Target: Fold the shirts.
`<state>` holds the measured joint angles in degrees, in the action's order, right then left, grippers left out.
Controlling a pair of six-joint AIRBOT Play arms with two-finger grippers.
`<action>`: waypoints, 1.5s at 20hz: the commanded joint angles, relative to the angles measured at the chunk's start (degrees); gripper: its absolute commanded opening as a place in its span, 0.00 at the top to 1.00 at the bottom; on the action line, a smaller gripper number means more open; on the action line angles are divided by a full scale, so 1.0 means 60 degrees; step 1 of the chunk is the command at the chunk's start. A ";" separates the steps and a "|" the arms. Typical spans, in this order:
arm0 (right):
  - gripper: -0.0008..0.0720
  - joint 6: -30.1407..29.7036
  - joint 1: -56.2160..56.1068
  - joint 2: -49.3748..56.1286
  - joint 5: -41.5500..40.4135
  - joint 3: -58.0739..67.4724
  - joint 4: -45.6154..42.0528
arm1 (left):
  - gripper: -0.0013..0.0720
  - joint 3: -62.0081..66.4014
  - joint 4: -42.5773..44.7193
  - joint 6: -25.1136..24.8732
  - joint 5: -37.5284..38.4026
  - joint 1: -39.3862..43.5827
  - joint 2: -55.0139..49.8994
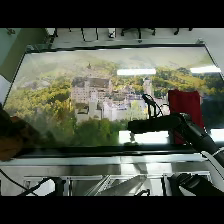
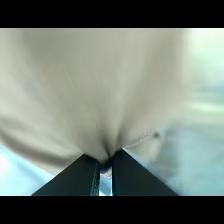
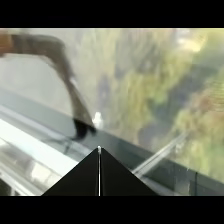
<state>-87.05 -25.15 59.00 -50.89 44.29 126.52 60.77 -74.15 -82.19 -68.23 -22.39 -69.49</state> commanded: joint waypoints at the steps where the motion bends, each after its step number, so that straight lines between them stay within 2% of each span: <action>1: 0.96 0.0004 -0.0007 0.0004 0.0590 -0.0004 0.0018 | 0.96 0.1552 -0.2084 -0.0291 -0.0583 0.2386 0.1585; 5: 0.96 0.0004 -0.0004 -0.0011 0.0393 0.0004 0.0215 | 0.96 0.2586 -0.2408 0.0532 -0.0448 0.5821 0.2470; 8: 0.96 -0.0007 0.0251 -0.0029 -0.0590 0.0157 0.0175 | 0.96 0.2266 -0.2408 0.1231 -0.0160 0.7883 0.2215; 11: 0.96 -0.0076 0.0958 -0.0033 -0.1705 0.0288 0.0179 | 0.96 0.1486 -0.2415 0.1617 0.0364 0.9446 0.1235; 14: 0.95 -0.0226 0.1934 -0.0029 -0.2572 0.0302 0.0179 | 0.96 0.0823 -0.2415 0.1902 0.0889 1.0280 -0.0073; 15: 0.95 -0.0288 0.2226 -0.0029 -0.2743 0.0302 0.0182 | 0.89 0.0790 -0.2408 0.1934 0.0834 1.0364 -0.0481; 16: 0.95 -0.0291 0.2514 -0.0029 -0.2863 0.0306 0.0182 | 0.41 0.0852 -0.2408 0.1931 0.0565 1.0371 -0.0856; 17: 0.95 -0.0328 0.2776 -0.0029 -0.3016 0.0342 0.0182 | 0.02 0.1067 -0.2375 0.1934 0.0022 1.0302 -0.1147; 18: 0.92 -0.0510 0.3045 -0.0029 -0.3129 0.0397 0.0229 | 0.03 0.1377 -0.2350 0.1789 -0.0776 1.0102 -0.1373; 19: 0.66 -0.0535 0.3322 -0.0029 -0.3242 0.0499 0.0211 | 0.03 0.1687 -0.2317 0.1490 -0.1636 0.9836 -0.1457; 20: 0.35 -0.0539 0.3603 -0.0029 -0.3337 0.0619 0.0222 | 0.03 0.1993 -0.2320 0.1162 -0.2386 0.9526 -0.1446; 21: 0.29 -0.0623 0.3799 -0.0026 -0.3381 0.0718 0.0222 | 0.03 0.2182 -0.2320 0.0867 -0.2976 0.9169 -0.1264; 23: 0.30 -0.1217 0.3894 0.0007 -0.3384 0.0739 0.0106 | 0.03 0.1821 -0.2331 0.0627 -0.3049 0.8415 -0.0364; 24: 0.30 -0.1435 0.3869 0.0091 -0.3399 0.0739 0.0073 | 0.15 0.1319 -0.2331 0.0627 -0.2809 0.8000 0.0255; 26: 0.30 -0.1545 0.3861 0.0426 -0.3406 0.0739 0.0135 | 0.16 -0.0113 -0.2433 0.0579 -0.2484 0.7114 0.1526; 28: 0.30 -0.1774 0.3854 0.0951 -0.3355 0.0739 0.0149 | 0.16 -0.1741 -0.2459 0.0189 -0.2226 0.6247 0.2619; 30: 0.30 -0.1942 0.3850 0.1596 -0.3198 0.0739 0.0270 | 0.16 -0.3169 -0.3464 -0.0525 -0.1406 0.5147 0.3315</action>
<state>-96.38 -2.22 64.53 -70.83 48.64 127.48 52.38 -89.91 -80.58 -81.01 16.25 -56.42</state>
